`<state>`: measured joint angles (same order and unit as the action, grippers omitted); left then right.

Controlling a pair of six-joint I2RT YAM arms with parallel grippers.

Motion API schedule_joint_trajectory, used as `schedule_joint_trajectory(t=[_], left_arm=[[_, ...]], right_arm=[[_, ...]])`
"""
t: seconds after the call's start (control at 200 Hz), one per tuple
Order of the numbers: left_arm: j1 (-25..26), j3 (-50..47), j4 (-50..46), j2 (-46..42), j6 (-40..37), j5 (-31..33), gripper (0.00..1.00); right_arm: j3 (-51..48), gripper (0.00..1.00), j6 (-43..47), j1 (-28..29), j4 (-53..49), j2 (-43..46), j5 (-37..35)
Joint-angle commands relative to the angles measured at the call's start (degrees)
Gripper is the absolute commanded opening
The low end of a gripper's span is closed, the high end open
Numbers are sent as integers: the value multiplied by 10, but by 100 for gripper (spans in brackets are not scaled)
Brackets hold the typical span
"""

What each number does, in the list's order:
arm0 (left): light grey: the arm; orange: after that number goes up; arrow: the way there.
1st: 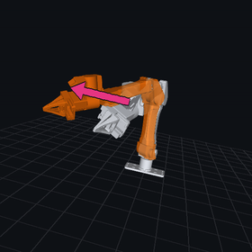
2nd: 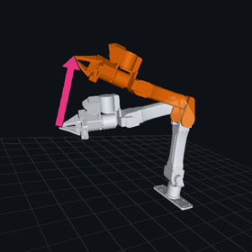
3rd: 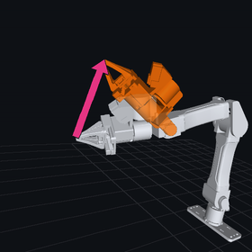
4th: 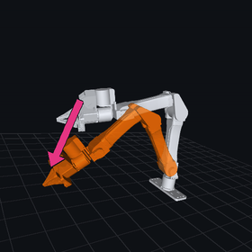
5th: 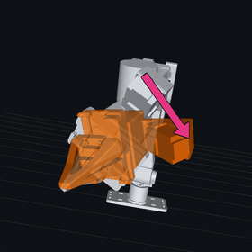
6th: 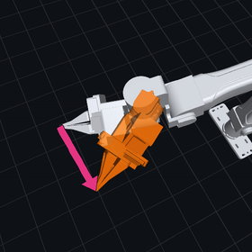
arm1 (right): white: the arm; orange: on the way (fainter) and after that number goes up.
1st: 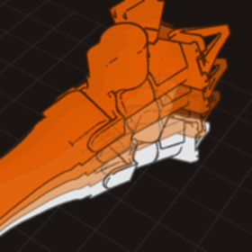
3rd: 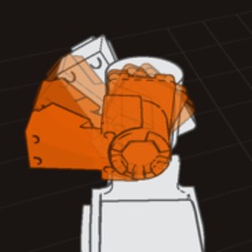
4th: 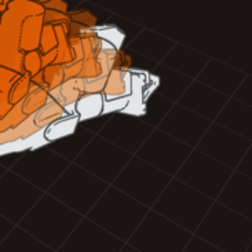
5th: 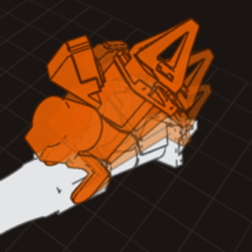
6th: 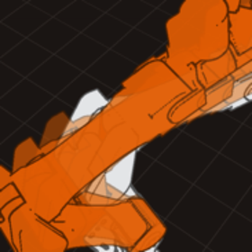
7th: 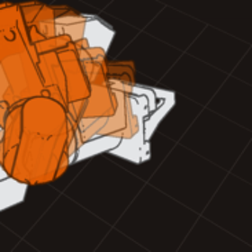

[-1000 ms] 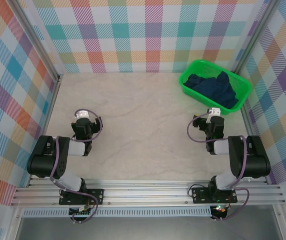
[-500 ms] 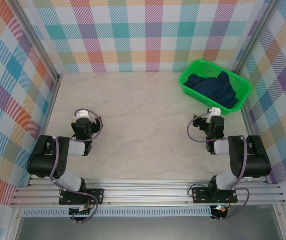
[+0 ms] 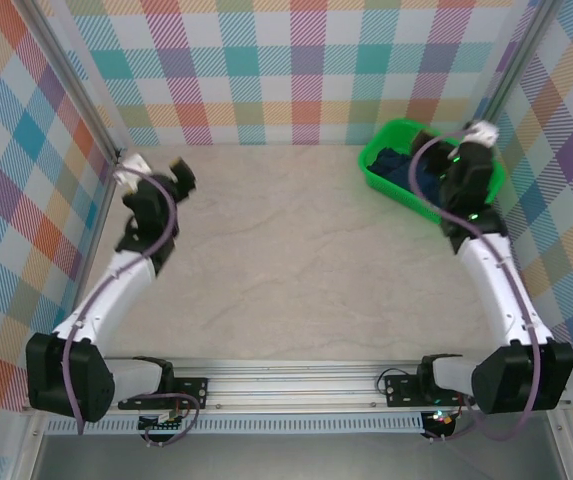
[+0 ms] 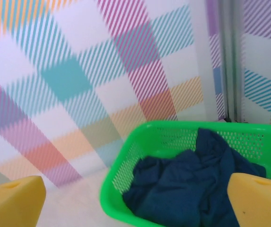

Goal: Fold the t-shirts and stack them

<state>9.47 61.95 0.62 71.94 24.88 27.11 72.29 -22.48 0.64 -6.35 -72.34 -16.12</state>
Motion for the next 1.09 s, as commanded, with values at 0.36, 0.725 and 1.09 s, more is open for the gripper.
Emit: schedule_joint_trajectory(t=[0.36, 0.725, 1.09], left_arm=[[90, 248, -285, 141, 61, -375, 91], [158, 170, -214, 81, 91, -377, 91], [159, 186, -257, 62, 71, -362, 91]], right_arm=[[334, 64, -155, -125, -340, -415, 280], [376, 47, -187, -125, -271, -545, 333], [382, 42, -187, -123, -303, -549, 279]])
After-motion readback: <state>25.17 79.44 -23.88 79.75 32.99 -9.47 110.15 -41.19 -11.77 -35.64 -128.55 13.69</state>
